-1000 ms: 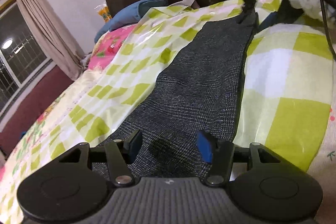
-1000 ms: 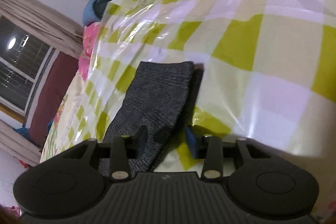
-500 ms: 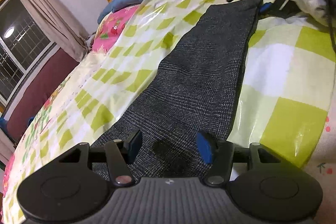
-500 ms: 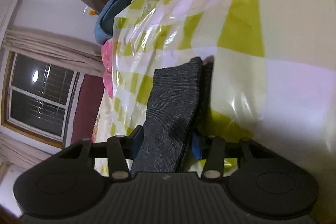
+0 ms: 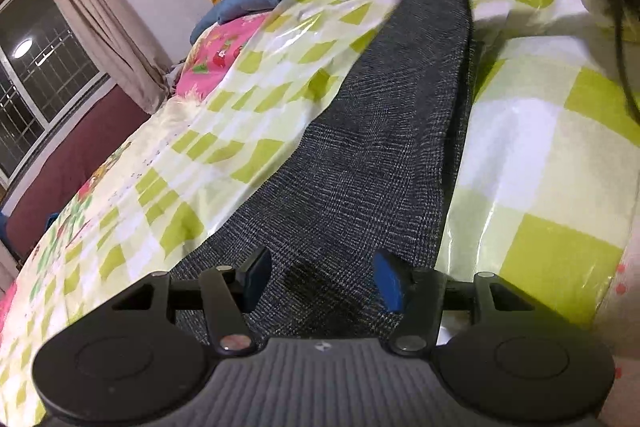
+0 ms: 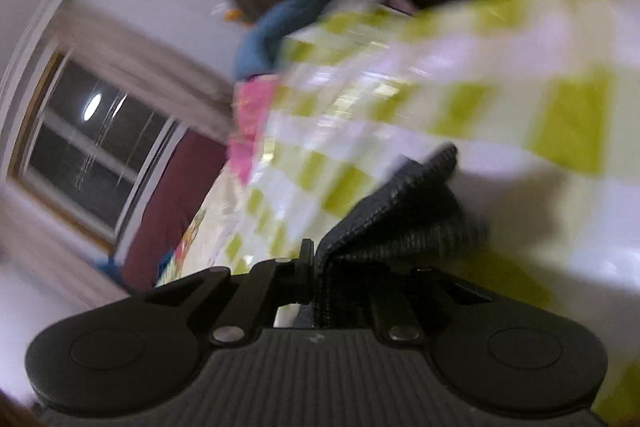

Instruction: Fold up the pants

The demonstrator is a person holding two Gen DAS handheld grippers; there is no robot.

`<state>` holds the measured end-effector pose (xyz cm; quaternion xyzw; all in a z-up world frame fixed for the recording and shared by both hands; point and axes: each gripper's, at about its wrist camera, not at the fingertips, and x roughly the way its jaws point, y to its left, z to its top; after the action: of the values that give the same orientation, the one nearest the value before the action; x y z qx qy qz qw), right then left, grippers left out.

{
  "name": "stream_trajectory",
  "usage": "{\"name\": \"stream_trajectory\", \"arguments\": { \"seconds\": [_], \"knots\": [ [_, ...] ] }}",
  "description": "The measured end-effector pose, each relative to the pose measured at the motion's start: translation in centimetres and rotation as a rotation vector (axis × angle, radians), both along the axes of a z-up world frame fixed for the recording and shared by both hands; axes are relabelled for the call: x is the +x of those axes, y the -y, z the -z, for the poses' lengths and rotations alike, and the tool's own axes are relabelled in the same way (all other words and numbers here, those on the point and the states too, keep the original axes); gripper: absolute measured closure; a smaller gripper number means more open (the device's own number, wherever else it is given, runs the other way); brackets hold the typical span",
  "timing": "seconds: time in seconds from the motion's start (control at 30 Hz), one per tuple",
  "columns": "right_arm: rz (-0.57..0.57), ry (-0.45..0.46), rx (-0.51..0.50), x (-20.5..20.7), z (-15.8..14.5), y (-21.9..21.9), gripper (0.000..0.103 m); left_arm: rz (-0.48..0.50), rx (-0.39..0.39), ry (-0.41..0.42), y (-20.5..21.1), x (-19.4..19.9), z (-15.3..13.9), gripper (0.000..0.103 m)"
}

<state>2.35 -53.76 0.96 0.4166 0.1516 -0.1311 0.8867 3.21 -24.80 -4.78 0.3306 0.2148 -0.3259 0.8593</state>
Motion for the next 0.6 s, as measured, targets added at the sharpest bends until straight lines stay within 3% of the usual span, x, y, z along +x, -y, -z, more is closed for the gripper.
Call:
{"name": "stream_trajectory", "arguments": {
  "seconds": [0.17,0.3,0.37,0.47,0.6],
  "knots": [
    [-0.279,-0.027,-0.284,3.6,-4.6,-10.1,0.095,-0.034,-0.06,-0.04,-2.4,0.1,-1.2,0.032],
    [-0.499,-0.015,-0.408,5.9,-6.0,-19.3,0.095,-0.119,-0.101,-0.04,-8.1,-0.4,-2.0,0.031],
    [-0.592,-0.029,-0.467,7.1,-5.9,-23.6,0.095,-0.18,-0.114,-0.035,-11.1,-0.5,-2.3,0.031],
    [-0.729,-0.105,-0.472,8.7,-4.4,-29.1,0.095,-0.257,-0.132,-0.048,-15.0,-0.6,-2.5,0.031],
    [-0.858,-0.174,-0.543,8.4,-2.4,-36.2,0.095,-0.353,-0.157,-0.07,-19.4,-1.0,-2.0,0.03]
  ]
}}
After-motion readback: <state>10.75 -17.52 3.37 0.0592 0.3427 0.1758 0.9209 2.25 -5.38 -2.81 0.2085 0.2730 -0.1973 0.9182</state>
